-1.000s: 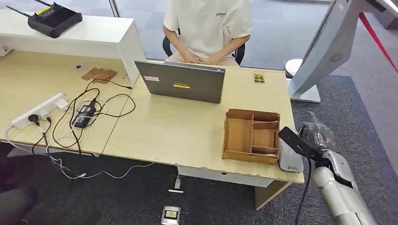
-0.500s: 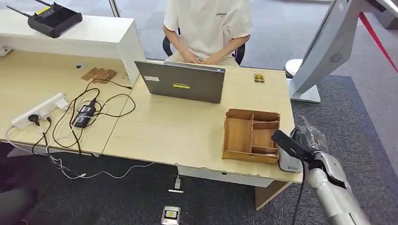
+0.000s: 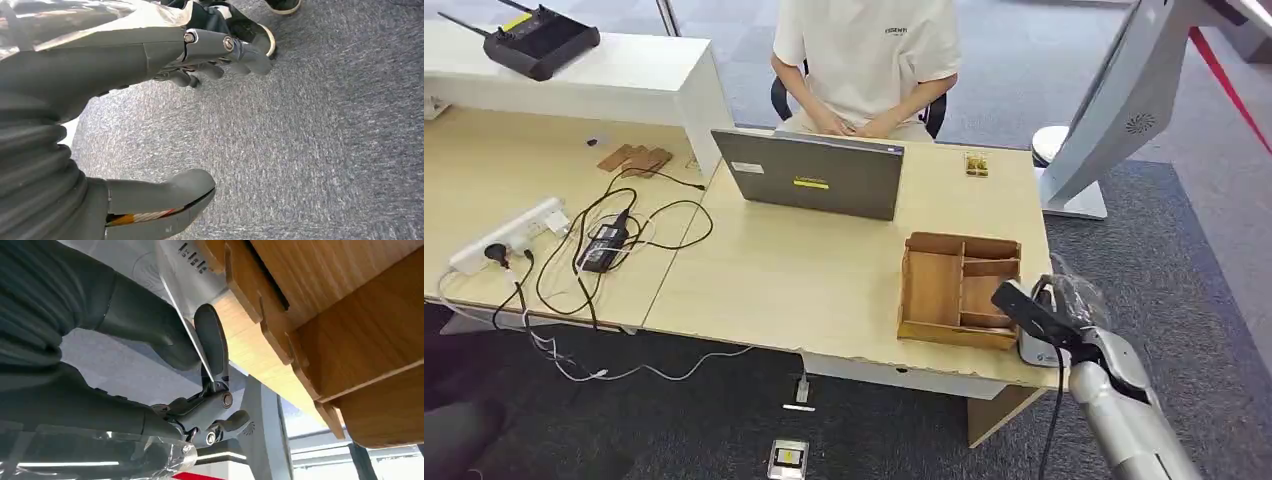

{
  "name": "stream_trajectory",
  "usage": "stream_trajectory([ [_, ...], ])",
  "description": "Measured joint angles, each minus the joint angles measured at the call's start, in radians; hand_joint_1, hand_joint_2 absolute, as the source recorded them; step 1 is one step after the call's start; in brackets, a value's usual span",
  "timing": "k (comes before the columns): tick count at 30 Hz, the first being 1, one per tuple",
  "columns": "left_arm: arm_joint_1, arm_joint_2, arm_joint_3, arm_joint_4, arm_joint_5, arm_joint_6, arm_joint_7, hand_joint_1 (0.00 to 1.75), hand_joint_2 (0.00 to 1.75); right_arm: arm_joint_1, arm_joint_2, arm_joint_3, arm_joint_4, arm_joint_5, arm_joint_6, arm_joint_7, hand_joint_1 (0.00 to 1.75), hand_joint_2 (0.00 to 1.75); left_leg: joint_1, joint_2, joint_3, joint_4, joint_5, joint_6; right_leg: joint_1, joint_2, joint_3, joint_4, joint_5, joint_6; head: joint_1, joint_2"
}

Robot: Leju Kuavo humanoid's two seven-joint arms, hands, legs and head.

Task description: Pass the card to the sensor for recognition and then transmit it.

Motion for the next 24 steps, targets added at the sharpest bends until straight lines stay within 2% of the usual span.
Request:
stream_trajectory([
  [12, -0.001, 0.001, 0.0, 0.0, -0.013, -0.001, 0.0, 0.0, 1.75, 0.0, 0.001, 0.003, 0.018, -0.021, -0.011, 0.0, 1.75, 1.75, 0.0, 0.0, 0.0, 0.0, 0.0, 0.0, 0.0, 0.0, 0.0, 0.0, 0.0, 0.0, 0.0, 0.0],
  [19, -0.002, 0.002, 0.0, 0.0, -0.017, -0.003, 0.0, 0.0, 1.75, -0.002, -0.006, -0.003, 0.017, -0.056, -0.074, -0.003, 1.75, 1.75, 0.0, 0.0, 0.0, 0.0, 0.0, 0.0, 0.0, 0.0, 0.0, 0.0, 0.0, 0.0, 0.0, 0.0],
  [24, -0.002, 0.002, 0.0, 0.0, -0.018, -0.003, 0.0, 0.0, 1.75, -0.017, -0.027, -0.018, 0.009, -0.065, -0.091, -0.001, 1.75, 1.75, 0.0, 0.0, 0.0, 0.0, 0.0, 0.0, 0.0, 0.0, 0.0, 0.0, 0.0, 0.0, 0.0, 0.0],
])
